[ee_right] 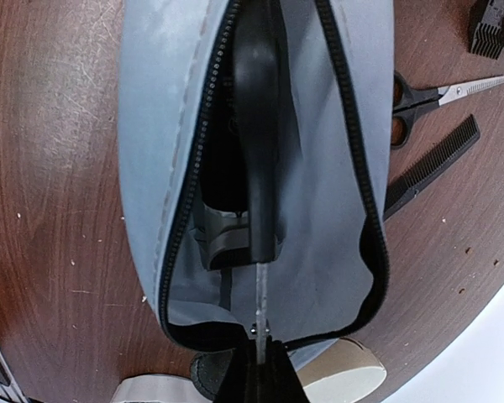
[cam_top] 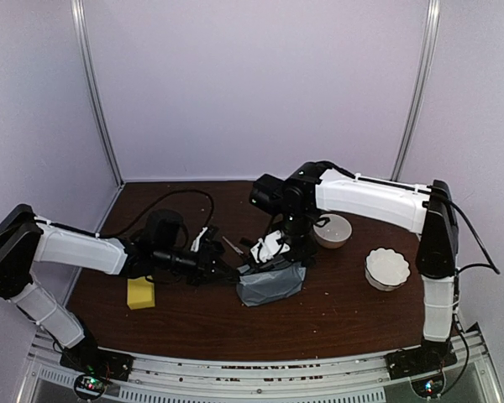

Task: Sort the hair-cutting tools

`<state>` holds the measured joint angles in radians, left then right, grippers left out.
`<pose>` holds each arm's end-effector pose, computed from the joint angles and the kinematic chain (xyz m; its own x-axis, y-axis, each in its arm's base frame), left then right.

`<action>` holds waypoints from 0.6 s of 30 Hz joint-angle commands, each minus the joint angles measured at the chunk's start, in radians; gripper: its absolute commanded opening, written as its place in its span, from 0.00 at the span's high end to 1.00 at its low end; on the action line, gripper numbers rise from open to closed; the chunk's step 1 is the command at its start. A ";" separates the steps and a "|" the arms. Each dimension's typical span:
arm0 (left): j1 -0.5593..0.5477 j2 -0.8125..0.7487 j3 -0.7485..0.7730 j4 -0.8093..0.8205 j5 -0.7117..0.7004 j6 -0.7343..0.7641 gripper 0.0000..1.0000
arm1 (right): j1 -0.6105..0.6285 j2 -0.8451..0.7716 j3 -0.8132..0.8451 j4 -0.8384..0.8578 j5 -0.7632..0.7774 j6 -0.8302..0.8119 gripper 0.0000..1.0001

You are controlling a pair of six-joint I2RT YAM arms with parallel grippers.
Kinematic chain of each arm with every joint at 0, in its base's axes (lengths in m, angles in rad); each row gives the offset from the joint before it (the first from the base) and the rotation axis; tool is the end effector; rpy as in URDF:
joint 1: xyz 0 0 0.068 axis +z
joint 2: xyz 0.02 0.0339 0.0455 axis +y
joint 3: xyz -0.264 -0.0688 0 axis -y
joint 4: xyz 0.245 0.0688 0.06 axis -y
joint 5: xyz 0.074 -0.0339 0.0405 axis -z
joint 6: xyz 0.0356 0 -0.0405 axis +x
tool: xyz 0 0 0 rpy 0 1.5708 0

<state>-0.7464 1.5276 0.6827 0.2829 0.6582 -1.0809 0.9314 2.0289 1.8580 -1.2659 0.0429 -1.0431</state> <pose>0.2073 -0.2214 0.1794 -0.9934 -0.0321 -0.1105 0.0864 0.4272 -0.9000 0.2417 0.3225 0.2592 0.3919 -0.9195 -0.0305 -0.9129 -0.3846 -0.1368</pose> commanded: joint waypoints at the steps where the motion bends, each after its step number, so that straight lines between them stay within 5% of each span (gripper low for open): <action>1: -0.004 -0.020 0.034 -0.011 -0.013 0.040 1.00 | 0.025 0.016 0.021 -0.001 -0.006 0.012 1.00; 13: -0.004 -0.021 0.028 -0.035 -0.025 0.057 1.00 | 0.051 0.094 0.074 0.026 -0.044 0.061 0.99; 18: -0.004 -0.028 0.029 -0.059 -0.032 0.075 1.00 | 0.048 0.077 0.044 0.075 -0.022 0.085 0.79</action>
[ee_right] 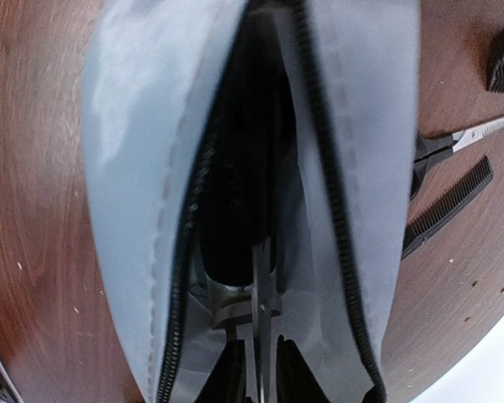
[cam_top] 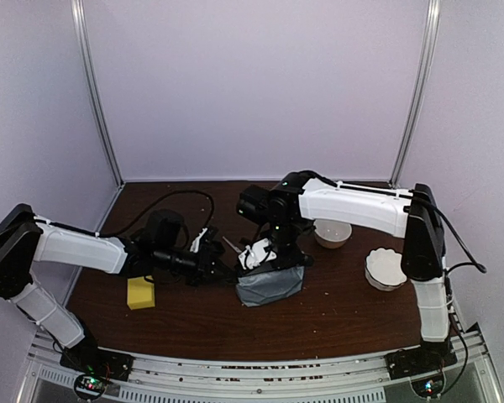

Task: Sort the hair-cutting tools

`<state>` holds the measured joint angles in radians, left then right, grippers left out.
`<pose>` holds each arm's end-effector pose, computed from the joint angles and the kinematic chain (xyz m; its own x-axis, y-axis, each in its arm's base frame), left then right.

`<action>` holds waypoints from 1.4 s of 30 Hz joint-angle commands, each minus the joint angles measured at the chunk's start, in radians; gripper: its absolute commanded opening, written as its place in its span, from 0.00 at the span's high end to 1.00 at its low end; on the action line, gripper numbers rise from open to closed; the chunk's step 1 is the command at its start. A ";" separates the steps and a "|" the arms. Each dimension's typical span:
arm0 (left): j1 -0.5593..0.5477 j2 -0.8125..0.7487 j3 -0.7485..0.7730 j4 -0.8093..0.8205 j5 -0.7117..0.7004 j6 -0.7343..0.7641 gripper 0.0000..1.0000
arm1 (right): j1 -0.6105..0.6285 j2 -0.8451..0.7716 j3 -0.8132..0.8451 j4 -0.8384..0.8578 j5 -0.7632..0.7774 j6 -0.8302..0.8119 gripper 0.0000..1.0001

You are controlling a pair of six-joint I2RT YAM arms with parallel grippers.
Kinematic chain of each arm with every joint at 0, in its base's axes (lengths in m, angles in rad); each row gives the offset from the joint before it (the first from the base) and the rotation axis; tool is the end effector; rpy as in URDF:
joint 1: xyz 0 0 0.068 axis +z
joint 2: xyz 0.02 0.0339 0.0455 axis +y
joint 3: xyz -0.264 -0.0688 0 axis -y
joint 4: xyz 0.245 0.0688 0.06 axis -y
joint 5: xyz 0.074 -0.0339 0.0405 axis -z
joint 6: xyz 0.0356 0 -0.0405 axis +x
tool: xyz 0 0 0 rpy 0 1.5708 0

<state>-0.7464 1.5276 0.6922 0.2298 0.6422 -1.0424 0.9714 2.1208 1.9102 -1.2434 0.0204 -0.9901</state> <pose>0.2070 -0.2205 0.1775 -0.9925 -0.0241 -0.1200 0.0955 0.4616 -0.8819 0.2392 0.3488 0.2372 0.3817 -0.9231 -0.0470 -0.9206 -0.3751 -0.1085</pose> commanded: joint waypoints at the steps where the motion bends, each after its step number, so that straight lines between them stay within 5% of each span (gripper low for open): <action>1: -0.004 -0.030 0.020 -0.013 -0.020 0.043 1.00 | 0.004 -0.030 -0.015 0.062 -0.001 0.042 0.74; 5: -0.003 -0.040 0.024 -0.053 -0.026 0.069 1.00 | -0.013 -0.134 -0.067 0.115 -0.039 0.070 0.62; 18: -0.003 -0.101 0.197 -0.530 -0.202 0.408 1.00 | -0.217 -0.400 -0.348 0.320 -0.361 0.384 0.56; 31: 0.054 -0.254 0.166 -0.915 -0.420 0.425 1.00 | -0.255 -0.320 -0.355 0.367 -0.483 0.522 0.57; 42: 0.097 -0.224 0.158 -0.866 -0.488 0.449 1.00 | -0.255 -0.082 -0.134 0.365 -0.277 0.566 0.62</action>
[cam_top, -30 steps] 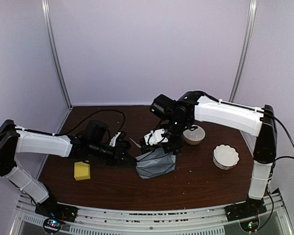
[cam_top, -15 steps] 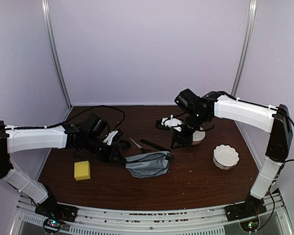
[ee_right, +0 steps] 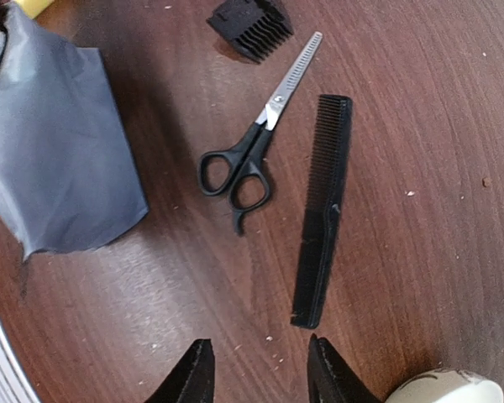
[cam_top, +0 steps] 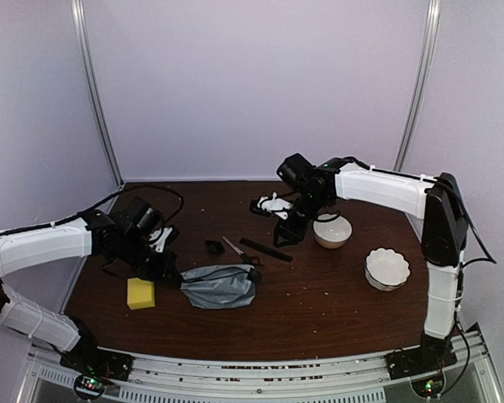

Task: Sort the hair-cutting tools

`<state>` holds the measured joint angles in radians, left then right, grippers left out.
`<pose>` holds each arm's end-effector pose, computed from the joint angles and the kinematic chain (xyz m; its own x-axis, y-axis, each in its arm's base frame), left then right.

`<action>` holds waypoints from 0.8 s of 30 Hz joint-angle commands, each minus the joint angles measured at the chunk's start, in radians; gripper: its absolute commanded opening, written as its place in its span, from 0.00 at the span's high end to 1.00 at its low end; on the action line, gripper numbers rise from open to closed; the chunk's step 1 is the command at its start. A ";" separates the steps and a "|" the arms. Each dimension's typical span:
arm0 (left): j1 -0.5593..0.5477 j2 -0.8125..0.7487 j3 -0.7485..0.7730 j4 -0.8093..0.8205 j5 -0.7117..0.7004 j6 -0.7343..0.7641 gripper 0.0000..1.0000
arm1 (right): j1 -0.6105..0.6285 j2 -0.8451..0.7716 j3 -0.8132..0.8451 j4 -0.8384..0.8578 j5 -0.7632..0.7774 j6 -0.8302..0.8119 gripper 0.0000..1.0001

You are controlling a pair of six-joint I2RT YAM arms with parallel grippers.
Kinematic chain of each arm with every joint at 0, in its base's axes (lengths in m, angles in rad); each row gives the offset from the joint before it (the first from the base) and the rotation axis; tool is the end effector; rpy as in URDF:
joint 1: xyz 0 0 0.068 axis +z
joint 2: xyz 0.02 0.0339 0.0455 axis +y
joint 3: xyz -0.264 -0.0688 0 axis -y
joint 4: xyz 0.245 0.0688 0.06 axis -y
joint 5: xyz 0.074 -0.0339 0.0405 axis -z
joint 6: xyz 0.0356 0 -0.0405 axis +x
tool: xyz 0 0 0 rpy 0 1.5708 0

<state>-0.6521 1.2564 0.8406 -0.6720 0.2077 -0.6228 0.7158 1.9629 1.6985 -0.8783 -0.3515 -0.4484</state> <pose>0.1841 -0.1498 0.2241 -0.9625 0.0168 -0.2707 0.1336 0.8980 -0.4192 0.3071 0.2833 0.2536 -0.3048 -0.8044 -0.5099 -0.9500 0.2951 0.1023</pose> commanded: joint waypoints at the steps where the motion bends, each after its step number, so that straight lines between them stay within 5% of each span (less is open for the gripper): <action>1: 0.003 0.055 0.013 0.041 -0.073 0.035 1.00 | 0.001 0.096 0.101 -0.002 0.103 0.025 0.62; 24: 0.003 0.028 0.054 -0.011 -0.136 0.053 0.94 | 0.104 0.432 0.430 -0.132 0.157 0.048 0.68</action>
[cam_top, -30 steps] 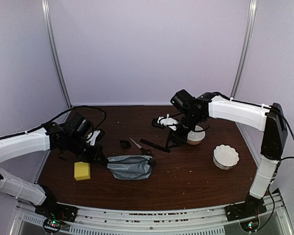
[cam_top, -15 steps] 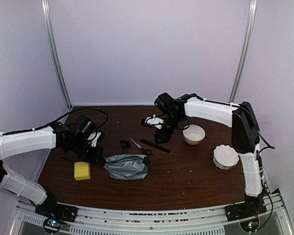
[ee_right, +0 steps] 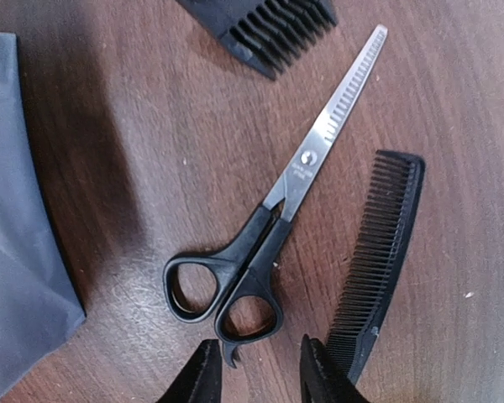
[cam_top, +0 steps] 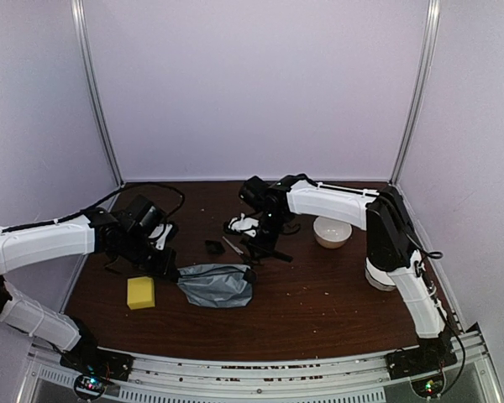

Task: Sort the hair-cutting tools

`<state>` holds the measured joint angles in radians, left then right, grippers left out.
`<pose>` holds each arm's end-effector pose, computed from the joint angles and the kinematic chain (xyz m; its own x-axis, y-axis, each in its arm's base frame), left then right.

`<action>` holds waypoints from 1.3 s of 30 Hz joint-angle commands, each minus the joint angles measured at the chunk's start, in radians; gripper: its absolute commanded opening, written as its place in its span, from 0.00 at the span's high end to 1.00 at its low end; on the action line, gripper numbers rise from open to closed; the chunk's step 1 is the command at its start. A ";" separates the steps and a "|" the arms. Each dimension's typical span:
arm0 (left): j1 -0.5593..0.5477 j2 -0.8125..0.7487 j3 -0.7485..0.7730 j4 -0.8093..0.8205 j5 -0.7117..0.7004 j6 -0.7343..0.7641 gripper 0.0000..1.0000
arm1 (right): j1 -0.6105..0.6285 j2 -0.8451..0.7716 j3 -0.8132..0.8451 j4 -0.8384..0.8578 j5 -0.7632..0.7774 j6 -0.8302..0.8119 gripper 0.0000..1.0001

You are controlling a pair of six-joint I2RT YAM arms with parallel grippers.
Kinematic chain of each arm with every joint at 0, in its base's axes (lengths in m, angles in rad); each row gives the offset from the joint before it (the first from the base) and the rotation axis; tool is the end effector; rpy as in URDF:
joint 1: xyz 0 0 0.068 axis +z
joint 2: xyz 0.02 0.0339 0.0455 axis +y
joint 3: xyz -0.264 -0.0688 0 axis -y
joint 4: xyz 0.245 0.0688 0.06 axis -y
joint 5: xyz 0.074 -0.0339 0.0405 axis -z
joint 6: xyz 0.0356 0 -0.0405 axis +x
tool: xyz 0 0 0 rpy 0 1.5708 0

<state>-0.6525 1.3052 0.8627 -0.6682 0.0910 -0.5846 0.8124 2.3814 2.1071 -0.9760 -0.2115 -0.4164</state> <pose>0.1938 -0.1522 0.2195 -0.9451 0.0305 -0.3254 0.1381 0.9397 -0.3129 0.3369 0.3664 0.1835 -0.2915 -0.8827 -0.3687 -0.9547 0.2924 0.0548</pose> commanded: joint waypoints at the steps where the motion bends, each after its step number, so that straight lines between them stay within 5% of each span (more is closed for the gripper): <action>1: 0.004 -0.018 0.031 -0.013 -0.020 0.016 0.94 | 0.010 0.016 0.018 -0.034 0.015 0.016 0.69; 21: 0.003 -0.011 0.045 -0.013 0.006 0.028 0.93 | 0.024 0.056 0.011 -0.137 0.114 0.019 0.79; 32: 0.004 -0.019 0.044 -0.014 -0.003 0.036 0.93 | -0.002 -0.219 -0.415 -0.035 0.249 -0.040 0.82; 36: 0.004 -0.019 0.047 -0.016 -0.014 0.041 0.93 | -0.015 -0.308 -0.454 0.007 0.196 -0.046 0.82; 39: 0.004 -0.019 0.055 -0.020 -0.020 0.045 0.93 | -0.012 -0.318 -0.395 0.039 0.124 -0.009 0.72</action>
<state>-0.6525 1.3052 0.8795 -0.6849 0.0895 -0.5583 0.8009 2.1281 1.6577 -1.0088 -0.0277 -0.4450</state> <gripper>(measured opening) 0.068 0.228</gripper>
